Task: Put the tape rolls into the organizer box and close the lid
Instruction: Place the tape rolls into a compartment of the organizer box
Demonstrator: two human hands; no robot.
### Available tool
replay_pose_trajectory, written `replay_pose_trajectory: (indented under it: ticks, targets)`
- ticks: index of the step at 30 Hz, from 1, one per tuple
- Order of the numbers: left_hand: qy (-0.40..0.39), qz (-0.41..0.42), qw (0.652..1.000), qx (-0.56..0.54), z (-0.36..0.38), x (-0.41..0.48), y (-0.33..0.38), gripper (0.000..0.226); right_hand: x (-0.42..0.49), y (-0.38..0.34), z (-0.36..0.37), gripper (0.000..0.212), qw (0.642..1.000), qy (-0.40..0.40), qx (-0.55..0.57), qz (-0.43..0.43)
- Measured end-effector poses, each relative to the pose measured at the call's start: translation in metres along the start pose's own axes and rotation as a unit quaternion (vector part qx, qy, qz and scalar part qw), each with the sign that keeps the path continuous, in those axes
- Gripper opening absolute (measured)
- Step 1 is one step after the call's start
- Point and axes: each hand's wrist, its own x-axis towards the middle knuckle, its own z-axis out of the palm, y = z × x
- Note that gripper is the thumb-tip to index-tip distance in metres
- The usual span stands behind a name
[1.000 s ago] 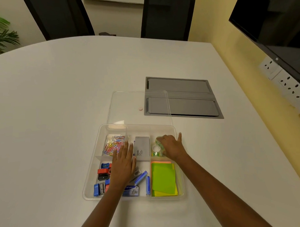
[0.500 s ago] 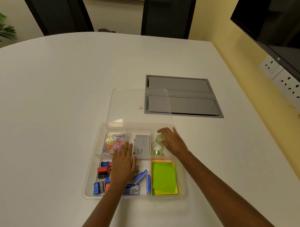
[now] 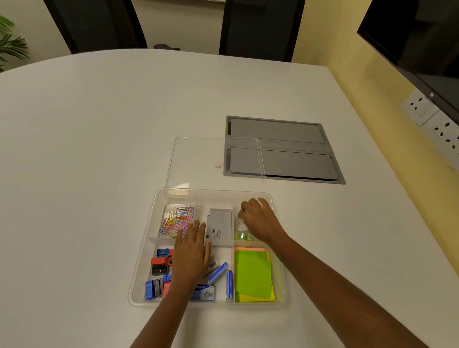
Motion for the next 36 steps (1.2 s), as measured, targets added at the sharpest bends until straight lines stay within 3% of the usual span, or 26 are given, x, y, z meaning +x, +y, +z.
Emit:
replay_pose_trajectory:
  ticks: [5, 10, 14, 17, 22, 25, 31, 36]
  targets:
    - [-0.007, -0.003, 1.000, 0.008, -0.001, 0.001, 0.001, 0.124, 0.001, -0.002, 0.006, 0.044, 0.995, -0.069, 0.039, 0.053]
    - [-0.003, -0.002, 1.000, 0.003, -0.001, 0.000, 0.001, 0.124, 0.001, 0.003, 0.001, 0.034, 0.980, -0.116, 0.156, 0.048]
    - [0.007, 0.005, 1.000, -0.011, 0.000, 0.000, 0.000, 0.119, -0.005, 0.012, -0.004, 0.034, 0.976, -0.039, 0.201, 0.074]
    - [0.015, 0.012, 0.999, -0.027, 0.000, -0.001, 0.001, 0.114, -0.009, 0.022, -0.004, 0.033, 0.979, 0.040, 0.169, 0.109]
    - [0.017, 0.014, 0.999, -0.026, 0.000, -0.002, 0.000, 0.115, -0.009, 0.023, 0.003, 0.050, 0.993, -0.069, 0.096, 0.025]
    - [0.011, 0.012, 1.000, -0.019, 0.000, -0.001, 0.000, 0.119, -0.005, 0.022, 0.005, 0.059, 0.994, -0.096, 0.049, -0.020]
    - [0.004, 0.007, 1.000, -0.011, 0.001, 0.000, -0.001, 0.122, 0.004, 0.024, -0.003, 0.040, 0.993, -0.086, -0.055, -0.057]
    - [0.001, 0.006, 1.000, -0.017, 0.002, 0.000, -0.001, 0.122, 0.010, 0.016, -0.006, 0.029, 0.992, -0.099, -0.071, -0.045]
